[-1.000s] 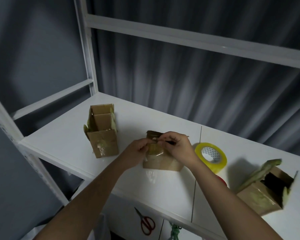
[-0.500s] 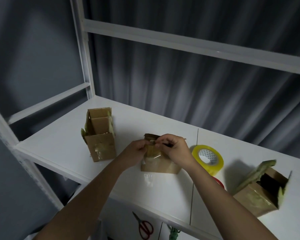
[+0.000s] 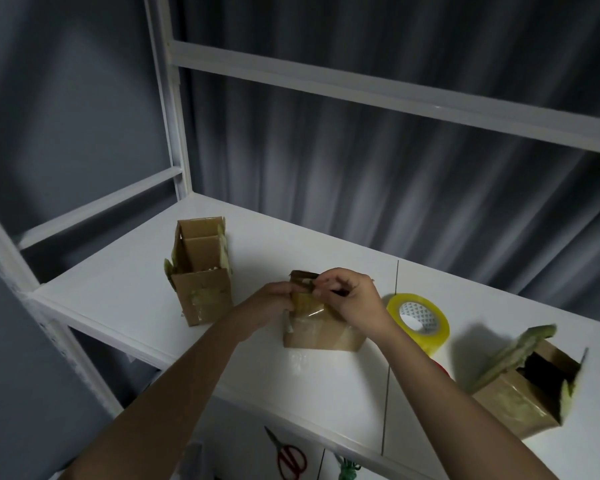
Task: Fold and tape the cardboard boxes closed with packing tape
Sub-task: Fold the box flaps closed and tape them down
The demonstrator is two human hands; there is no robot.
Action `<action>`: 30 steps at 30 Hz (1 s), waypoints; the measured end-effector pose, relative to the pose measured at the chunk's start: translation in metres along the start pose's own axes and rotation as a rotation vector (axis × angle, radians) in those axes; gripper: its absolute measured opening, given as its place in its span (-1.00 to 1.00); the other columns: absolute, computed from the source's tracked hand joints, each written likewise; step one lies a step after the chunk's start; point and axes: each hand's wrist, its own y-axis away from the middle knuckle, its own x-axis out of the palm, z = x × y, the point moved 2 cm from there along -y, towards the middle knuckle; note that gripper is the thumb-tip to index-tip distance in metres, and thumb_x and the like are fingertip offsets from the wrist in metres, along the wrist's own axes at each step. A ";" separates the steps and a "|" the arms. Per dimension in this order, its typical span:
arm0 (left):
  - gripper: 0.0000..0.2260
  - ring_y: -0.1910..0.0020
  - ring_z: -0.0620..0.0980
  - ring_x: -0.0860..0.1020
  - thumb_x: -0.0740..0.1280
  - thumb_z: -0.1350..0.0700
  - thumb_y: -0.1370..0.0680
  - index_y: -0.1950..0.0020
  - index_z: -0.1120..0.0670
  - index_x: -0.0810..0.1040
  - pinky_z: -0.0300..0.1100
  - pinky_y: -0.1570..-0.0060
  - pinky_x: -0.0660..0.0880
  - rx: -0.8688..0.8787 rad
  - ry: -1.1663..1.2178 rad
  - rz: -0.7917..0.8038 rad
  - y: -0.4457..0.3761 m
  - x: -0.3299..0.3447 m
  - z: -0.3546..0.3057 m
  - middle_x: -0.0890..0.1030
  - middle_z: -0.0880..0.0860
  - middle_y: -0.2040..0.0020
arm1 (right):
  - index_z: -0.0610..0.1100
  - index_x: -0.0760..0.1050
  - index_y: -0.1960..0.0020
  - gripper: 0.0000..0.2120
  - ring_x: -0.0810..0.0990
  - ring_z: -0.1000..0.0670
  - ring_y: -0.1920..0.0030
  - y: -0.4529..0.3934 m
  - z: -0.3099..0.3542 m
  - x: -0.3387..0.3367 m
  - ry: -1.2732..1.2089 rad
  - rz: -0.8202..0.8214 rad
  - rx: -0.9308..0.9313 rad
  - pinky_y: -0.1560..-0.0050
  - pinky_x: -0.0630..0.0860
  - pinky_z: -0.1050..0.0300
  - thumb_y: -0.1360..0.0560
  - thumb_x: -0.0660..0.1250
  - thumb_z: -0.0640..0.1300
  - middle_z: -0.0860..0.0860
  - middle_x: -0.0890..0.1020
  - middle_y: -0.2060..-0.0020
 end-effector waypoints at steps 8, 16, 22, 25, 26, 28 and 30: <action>-0.61 0.36 -0.31 0.50 0.14 0.50 -0.45 -0.20 0.23 0.49 -0.44 0.34 0.38 -0.033 -0.036 0.044 -0.002 -0.002 0.008 0.51 0.00 0.24 | 0.02 0.60 0.14 -0.75 0.64 0.18 0.21 -0.003 -0.002 -0.001 0.042 0.013 -0.018 0.00 0.53 0.25 -0.42 0.45 -0.33 0.19 0.68 0.34; -0.65 0.00 -0.16 0.56 0.43 0.28 -0.36 -0.07 -0.02 0.53 -0.26 -0.04 0.48 -0.018 0.042 0.139 -0.001 -0.002 0.012 0.59 -0.04 -0.04 | -0.05 0.61 0.13 -0.81 0.58 0.26 0.30 -0.005 -0.002 -0.002 0.074 0.038 -0.020 0.08 0.48 0.37 -0.43 0.44 -0.34 0.23 0.63 0.41; -0.64 -0.01 -0.03 0.57 0.51 -0.05 -0.24 0.01 -0.07 0.56 -0.17 -0.04 0.50 0.059 -0.018 0.023 0.000 0.007 0.010 0.61 -0.06 0.03 | -0.03 0.62 0.13 -0.82 0.59 0.29 0.27 -0.003 -0.001 -0.001 0.127 0.029 -0.013 0.07 0.50 0.33 -0.42 0.46 -0.30 0.29 0.62 0.40; -0.61 0.10 -0.02 0.56 0.47 -0.17 -0.15 0.09 -0.07 0.56 -0.12 0.05 0.49 0.086 -0.077 -0.087 -0.001 0.012 0.009 0.60 -0.02 0.12 | 0.06 0.61 0.15 -0.78 0.60 0.26 0.25 -0.003 -0.001 -0.001 0.131 0.028 -0.003 0.05 0.52 0.24 -0.42 0.46 -0.27 0.28 0.64 0.38; -0.57 0.12 0.01 0.56 0.44 -0.22 -0.12 0.10 -0.06 0.57 -0.07 0.06 0.50 0.094 -0.088 -0.122 -0.002 0.013 0.011 0.60 0.02 0.13 | 0.06 0.61 0.14 -0.78 0.60 0.26 0.26 -0.002 0.000 -0.001 0.130 0.031 -0.002 0.06 0.52 0.25 -0.43 0.46 -0.27 0.28 0.63 0.39; -0.52 0.13 0.11 0.60 0.38 -0.26 -0.11 0.09 -0.01 0.58 0.02 0.05 0.53 0.098 -0.137 -0.185 -0.004 0.013 0.015 0.63 0.10 0.13 | 0.03 0.61 0.14 -0.80 0.58 0.27 0.29 -0.002 0.000 -0.001 0.123 0.034 -0.003 0.09 0.50 0.28 -0.43 0.45 -0.28 0.27 0.63 0.41; -0.46 0.12 0.20 0.62 0.35 -0.28 -0.11 0.06 0.04 0.59 0.10 0.03 0.55 0.076 -0.175 -0.243 -0.006 0.013 0.019 0.65 0.13 0.13 | 0.05 0.60 0.16 -0.79 0.56 0.24 0.32 -0.001 0.000 -0.001 0.115 0.026 0.010 0.11 0.50 0.23 -0.43 0.46 -0.27 0.23 0.62 0.43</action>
